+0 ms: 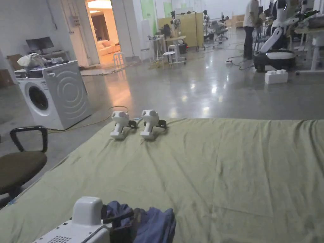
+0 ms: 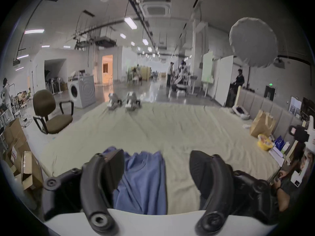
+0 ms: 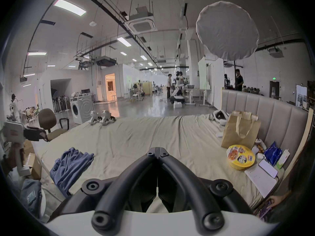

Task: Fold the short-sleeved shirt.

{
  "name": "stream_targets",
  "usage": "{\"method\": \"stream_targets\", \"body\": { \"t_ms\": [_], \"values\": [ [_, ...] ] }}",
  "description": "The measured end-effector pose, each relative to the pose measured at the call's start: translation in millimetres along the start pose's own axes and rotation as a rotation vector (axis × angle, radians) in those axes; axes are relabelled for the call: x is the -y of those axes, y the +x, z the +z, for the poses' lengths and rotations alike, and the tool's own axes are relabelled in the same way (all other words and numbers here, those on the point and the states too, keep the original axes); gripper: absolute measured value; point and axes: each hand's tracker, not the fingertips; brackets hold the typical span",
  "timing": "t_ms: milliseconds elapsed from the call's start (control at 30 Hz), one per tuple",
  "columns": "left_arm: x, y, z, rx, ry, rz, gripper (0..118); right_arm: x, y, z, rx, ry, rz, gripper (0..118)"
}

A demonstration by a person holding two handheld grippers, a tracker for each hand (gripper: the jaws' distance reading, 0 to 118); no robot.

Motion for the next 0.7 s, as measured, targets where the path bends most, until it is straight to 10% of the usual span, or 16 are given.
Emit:
{"method": "stream_targets", "body": {
  "t_ms": [67, 333, 500, 700],
  "values": [
    [15, -11, -38, -0.026, -0.103, 0.010, 112, 8, 3, -4, -0.007, -0.036, -0.007, 2],
    [80, -56, -184, -0.117, -0.471, 0.092, 112, 45, 20, -35, 0.039, -0.238, -0.033, 2],
    [106, -78, -225, -0.203, -0.532, 0.255, 110, 72, 27, -61, 0.032, -0.348, -0.114, 2],
    [94, -58, -229, -0.224, -0.564, 0.086, 95, 90, 20, -79, 0.012, -0.417, -0.085, 2]
  ]
}}
